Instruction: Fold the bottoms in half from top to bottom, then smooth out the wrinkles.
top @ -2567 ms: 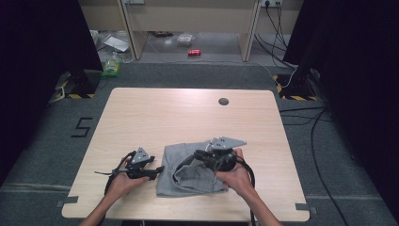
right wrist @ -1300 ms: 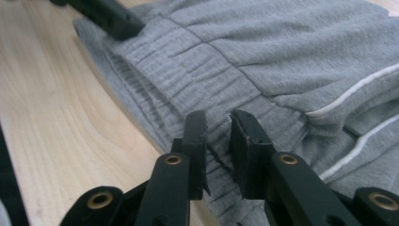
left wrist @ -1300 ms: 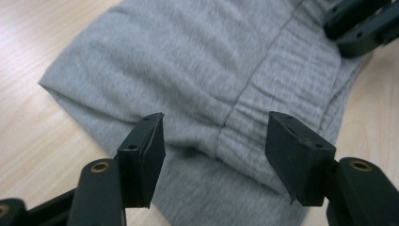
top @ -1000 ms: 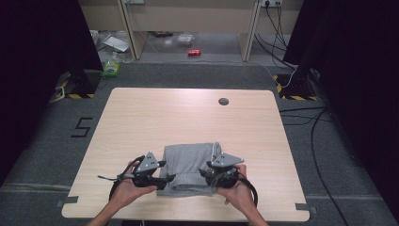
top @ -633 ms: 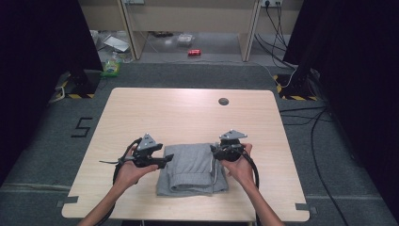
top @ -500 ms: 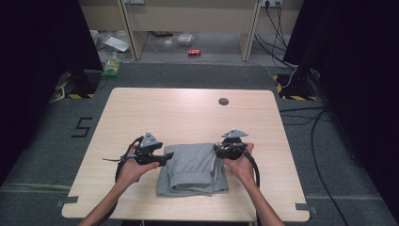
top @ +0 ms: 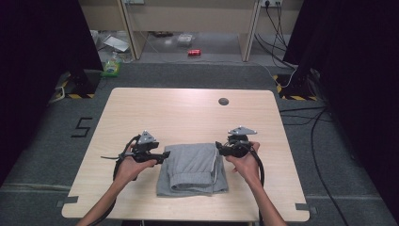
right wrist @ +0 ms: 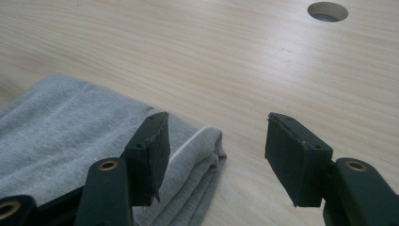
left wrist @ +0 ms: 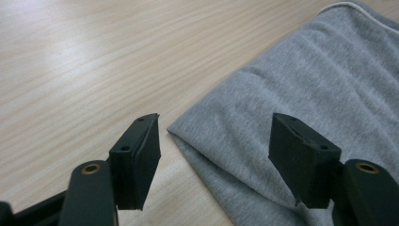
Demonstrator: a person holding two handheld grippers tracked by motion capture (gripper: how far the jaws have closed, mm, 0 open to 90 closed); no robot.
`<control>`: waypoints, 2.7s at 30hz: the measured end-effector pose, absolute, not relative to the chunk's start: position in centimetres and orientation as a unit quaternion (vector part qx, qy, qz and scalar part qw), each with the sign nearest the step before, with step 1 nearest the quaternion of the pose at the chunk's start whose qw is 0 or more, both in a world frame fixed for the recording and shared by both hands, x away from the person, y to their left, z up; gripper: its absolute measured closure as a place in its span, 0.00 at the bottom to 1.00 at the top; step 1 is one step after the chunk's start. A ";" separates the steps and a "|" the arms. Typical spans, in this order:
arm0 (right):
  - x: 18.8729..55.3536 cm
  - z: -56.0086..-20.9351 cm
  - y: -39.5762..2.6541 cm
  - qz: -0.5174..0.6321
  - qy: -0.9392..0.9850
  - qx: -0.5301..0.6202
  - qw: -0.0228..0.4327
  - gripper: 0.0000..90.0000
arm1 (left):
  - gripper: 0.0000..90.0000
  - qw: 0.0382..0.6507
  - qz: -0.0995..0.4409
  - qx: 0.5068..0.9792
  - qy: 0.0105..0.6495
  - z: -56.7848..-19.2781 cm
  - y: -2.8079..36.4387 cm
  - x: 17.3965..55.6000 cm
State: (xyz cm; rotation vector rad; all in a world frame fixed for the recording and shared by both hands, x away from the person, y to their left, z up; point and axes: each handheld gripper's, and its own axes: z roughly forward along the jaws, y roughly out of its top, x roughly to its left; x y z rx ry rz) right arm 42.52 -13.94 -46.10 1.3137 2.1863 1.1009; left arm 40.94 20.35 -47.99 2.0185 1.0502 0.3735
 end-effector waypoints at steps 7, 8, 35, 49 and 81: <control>42.9 -46.5 -13.7 0.389 0.778 0.465 0.167 0.43 | 0.34 0.405 0.125 0.796 0.432 -48.5 20.2 42.0; 43.0 -46.5 -13.6 0.388 0.778 0.465 0.166 0.43 | 0.34 0.403 0.121 0.797 0.433 -48.5 20.2 42.1; 43.3 -47.8 -12.6 0.373 0.790 0.464 0.144 0.40 | 0.31 0.388 0.110 0.799 0.445 -50.0 19.8 42.6; 43.1 -49.6 -12.8 0.344 0.803 0.470 0.130 0.54 | 0.48 0.363 0.132 0.827 0.409 -51.0 19.1 41.7; 48.5 -50.6 -12.3 0.363 0.772 0.497 0.158 0.67 | 0.65 0.376 0.164 0.802 0.434 -51.4 18.3 47.1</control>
